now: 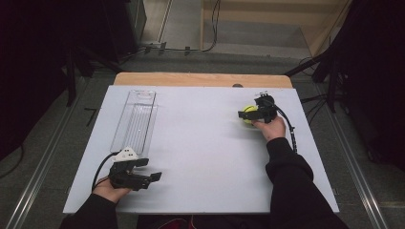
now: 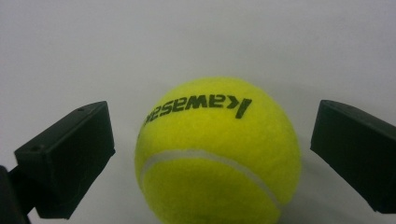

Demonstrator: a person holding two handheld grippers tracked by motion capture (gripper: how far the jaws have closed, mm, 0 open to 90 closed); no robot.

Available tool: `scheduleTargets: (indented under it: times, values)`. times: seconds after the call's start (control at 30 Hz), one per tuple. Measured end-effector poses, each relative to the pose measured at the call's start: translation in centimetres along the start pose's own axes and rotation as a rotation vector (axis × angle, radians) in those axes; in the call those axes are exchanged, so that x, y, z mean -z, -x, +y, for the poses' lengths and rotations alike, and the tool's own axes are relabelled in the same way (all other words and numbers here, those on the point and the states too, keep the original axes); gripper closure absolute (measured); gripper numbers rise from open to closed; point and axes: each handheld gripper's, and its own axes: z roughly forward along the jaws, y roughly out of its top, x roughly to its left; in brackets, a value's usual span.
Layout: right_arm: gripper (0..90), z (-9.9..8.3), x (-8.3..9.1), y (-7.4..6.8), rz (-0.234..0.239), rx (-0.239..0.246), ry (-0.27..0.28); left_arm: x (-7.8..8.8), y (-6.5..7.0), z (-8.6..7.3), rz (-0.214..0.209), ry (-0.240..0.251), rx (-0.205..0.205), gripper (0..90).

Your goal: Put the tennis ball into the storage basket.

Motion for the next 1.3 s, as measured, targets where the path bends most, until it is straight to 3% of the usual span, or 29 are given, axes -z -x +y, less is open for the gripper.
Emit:
scheduleTargets:
  times: [0.37, 0.43, 0.53, 1.3]
  values:
    - [0.0, -0.57, -0.52, 0.00, -0.004, -0.014, -0.019, 0.06, -0.02, 0.02, 0.001, 0.002, -0.002, 21.0]
    - [12.7, -0.71, -0.42, -0.04, -0.008, -0.013, -0.014, 0.06, -0.02, 0.02, 0.003, 0.001, -0.002, 21.0]
    - [22.2, -0.82, -0.23, 0.05, 0.004, -0.007, -0.011, 0.03, 0.01, 0.01, 0.002, 0.004, 0.000, 21.0]
    - [22.9, -0.71, 0.26, 0.32, 0.020, -0.014, -0.008, -0.01, -0.04, 0.02, -0.002, 0.001, 0.001, 21.0]
